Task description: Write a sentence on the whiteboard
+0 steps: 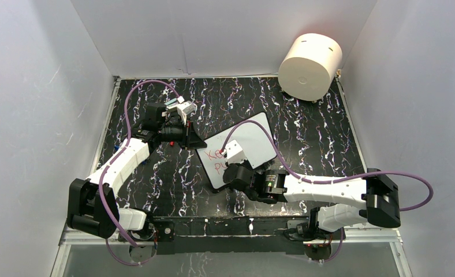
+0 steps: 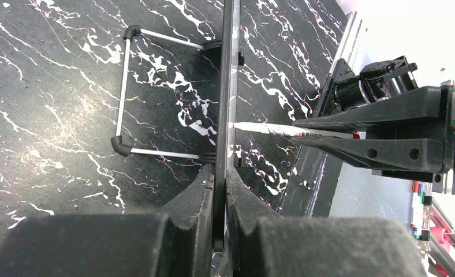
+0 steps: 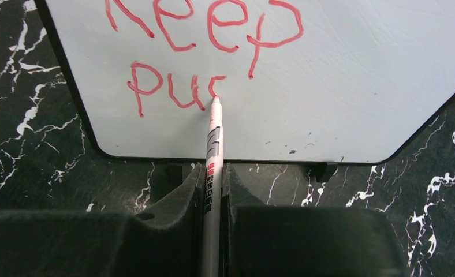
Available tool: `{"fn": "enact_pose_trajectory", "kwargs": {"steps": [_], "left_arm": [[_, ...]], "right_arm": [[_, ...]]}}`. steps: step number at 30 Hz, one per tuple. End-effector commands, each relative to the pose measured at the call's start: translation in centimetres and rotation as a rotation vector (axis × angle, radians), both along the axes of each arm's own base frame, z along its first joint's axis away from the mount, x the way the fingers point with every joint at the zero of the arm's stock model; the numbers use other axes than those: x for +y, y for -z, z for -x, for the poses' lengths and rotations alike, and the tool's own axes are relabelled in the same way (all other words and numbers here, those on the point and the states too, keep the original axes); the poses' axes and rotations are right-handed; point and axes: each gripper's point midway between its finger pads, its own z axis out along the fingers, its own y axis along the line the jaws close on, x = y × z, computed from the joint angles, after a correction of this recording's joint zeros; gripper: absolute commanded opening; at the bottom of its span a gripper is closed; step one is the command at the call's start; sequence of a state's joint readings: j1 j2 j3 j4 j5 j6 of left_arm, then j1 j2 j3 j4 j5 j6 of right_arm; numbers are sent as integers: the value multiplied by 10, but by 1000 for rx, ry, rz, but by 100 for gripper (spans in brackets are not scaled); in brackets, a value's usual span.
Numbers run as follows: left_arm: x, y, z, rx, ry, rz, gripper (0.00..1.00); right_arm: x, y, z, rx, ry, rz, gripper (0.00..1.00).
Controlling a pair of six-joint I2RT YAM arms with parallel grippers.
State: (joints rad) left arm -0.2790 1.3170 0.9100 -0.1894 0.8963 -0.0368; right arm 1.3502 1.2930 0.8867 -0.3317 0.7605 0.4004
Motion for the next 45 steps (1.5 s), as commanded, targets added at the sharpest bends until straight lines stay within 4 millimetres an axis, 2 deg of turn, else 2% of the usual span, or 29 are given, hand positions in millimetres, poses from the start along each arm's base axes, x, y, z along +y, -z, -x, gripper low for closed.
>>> {"fn": "enact_pose_trajectory", "kwargs": {"steps": [1,8,19,31,35,45], "left_arm": [[9,30,1,62,-41,-104,0],[9,30,1,63,-40,-104,0],[8,31,2,68,-37,-103,0],[9,31,1,65,-41,-105,0],[9,31,2,67,-40,-105,0],[9,31,1,66,-40,-106,0]], "right_arm": [[-13,2,-5,-5,70,18,0],[-12,7,-1,15,54,21,0],[11,-1,2,19,-15,-63,0],[-5,-27,-5,-48,23,-117,0],[-11,-28,-13,-67,55,-97,0],[-4,-33,-20,-88,45,-117,0]]}}
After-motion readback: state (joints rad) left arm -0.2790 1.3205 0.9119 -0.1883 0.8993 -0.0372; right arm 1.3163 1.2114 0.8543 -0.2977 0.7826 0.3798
